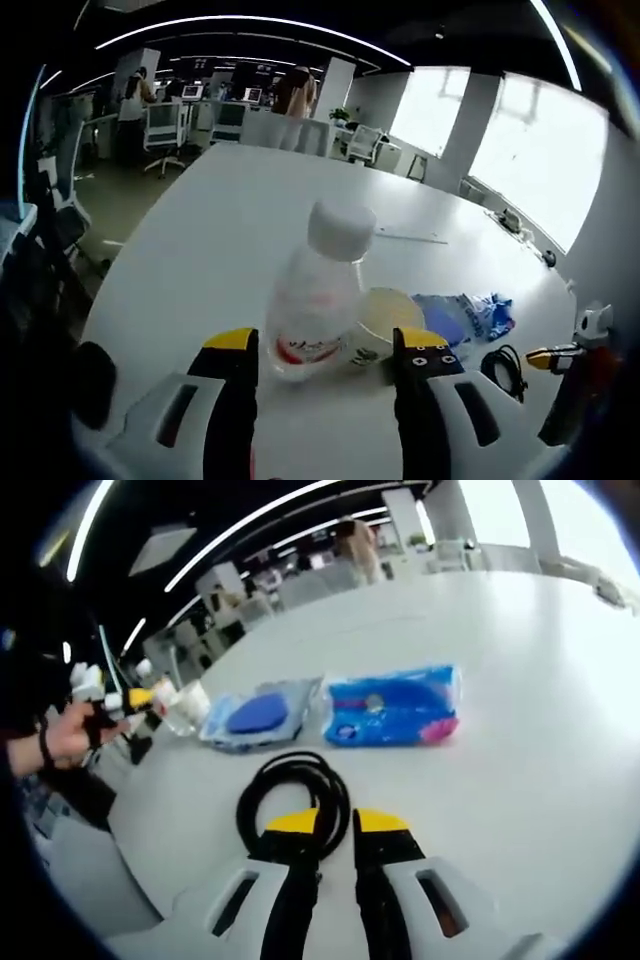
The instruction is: Arrange the tabletop items into an orderly group along one side of the table until the central work area is clear of visible clutter.
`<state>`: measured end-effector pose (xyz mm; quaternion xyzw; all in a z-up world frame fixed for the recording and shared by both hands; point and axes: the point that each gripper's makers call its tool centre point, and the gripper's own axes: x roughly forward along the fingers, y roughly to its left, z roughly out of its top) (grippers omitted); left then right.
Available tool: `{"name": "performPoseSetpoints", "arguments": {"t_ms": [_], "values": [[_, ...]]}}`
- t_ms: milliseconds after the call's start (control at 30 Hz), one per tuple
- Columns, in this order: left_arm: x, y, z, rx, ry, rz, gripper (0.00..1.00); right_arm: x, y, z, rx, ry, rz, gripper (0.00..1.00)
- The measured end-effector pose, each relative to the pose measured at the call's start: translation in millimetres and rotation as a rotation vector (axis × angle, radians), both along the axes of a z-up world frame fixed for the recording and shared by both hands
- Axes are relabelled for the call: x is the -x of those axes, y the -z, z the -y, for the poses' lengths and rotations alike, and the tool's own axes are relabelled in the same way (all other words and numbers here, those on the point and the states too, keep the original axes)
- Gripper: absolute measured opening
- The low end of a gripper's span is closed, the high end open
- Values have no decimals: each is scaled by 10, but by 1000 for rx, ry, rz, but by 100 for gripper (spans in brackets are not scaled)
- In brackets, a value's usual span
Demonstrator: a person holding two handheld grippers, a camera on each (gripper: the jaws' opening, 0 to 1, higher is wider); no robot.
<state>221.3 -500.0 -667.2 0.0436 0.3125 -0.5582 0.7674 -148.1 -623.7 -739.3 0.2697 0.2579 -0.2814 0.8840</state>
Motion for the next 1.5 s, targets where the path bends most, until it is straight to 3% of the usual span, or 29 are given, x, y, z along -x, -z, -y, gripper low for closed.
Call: {"name": "performPoseSetpoints", "arguments": {"t_ms": [333, 700, 867, 1200, 1367, 1500], "values": [[242, -53, -376, -1, -5, 16, 53, 84, -165, -7, 43, -41, -5, 14], [619, -62, -779, -2, 17, 40, 54, 80, -360, -154, 100, -107, -15, 25], [675, -75, -918, 2, 25, 43, 54, 99, -456, -227, 123, -130, -1, 29], [776, -126, -1102, 13, 32, 77, 55, 85, -501, -406, 134, -206, -13, 37], [900, -36, -1251, -15, 49, 102, 55, 25, -472, -493, 111, -223, -18, 40], [966, 49, -1373, -25, 32, 81, 55, -43, -453, -592, 103, -240, -10, 41]]}}
